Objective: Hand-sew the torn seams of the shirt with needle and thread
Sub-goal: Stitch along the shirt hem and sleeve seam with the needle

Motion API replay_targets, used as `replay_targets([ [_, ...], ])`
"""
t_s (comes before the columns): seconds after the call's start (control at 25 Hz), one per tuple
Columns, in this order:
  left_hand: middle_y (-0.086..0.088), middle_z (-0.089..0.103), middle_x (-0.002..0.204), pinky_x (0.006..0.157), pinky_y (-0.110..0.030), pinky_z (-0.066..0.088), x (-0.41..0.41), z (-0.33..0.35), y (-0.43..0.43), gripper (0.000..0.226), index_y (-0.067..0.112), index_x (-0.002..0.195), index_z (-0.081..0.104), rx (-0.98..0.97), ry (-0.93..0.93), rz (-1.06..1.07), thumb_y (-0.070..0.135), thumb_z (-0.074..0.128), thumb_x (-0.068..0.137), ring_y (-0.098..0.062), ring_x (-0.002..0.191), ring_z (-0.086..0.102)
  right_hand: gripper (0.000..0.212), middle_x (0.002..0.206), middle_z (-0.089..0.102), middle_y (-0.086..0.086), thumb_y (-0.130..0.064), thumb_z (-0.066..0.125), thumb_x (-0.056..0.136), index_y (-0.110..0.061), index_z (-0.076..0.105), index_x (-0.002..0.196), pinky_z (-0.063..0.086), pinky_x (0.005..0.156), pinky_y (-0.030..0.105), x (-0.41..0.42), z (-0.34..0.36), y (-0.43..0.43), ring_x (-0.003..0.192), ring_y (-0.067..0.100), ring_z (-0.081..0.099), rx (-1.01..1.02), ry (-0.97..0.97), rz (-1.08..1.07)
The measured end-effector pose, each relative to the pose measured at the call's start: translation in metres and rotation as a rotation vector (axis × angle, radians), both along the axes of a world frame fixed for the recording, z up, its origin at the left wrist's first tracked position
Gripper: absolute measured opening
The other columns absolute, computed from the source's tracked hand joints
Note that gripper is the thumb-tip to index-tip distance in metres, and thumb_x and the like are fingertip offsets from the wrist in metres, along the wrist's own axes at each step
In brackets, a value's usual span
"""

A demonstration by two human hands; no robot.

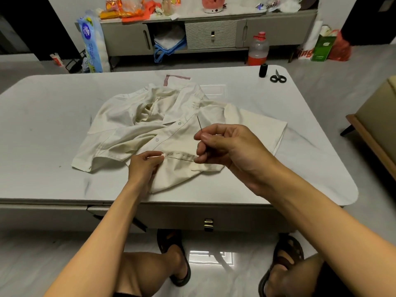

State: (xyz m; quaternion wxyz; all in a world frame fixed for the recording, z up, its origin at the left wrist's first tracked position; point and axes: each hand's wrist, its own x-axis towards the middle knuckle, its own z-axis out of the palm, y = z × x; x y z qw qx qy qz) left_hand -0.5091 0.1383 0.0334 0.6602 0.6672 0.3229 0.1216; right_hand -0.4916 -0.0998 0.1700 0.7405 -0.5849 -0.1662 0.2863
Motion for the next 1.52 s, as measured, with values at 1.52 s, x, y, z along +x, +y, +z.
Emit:
replay_targets([
  [1.52,-0.014,0.069,0.085,0.077,-0.031,0.053,-0.004,-0.008,0.01,0.016,0.011,0.081,0.07,-0.08,-0.054,0.09,-0.005,0.075,0.08,-0.024,0.078,0.065,0.011,0.085,0.073,0.01,-0.014,0.061,0.09,-0.005,0.067,0.091,0.052,0.097,0.034,-0.015,-0.012,-0.003,0.091,0.025,0.071,0.224,-0.152,-0.336],
])
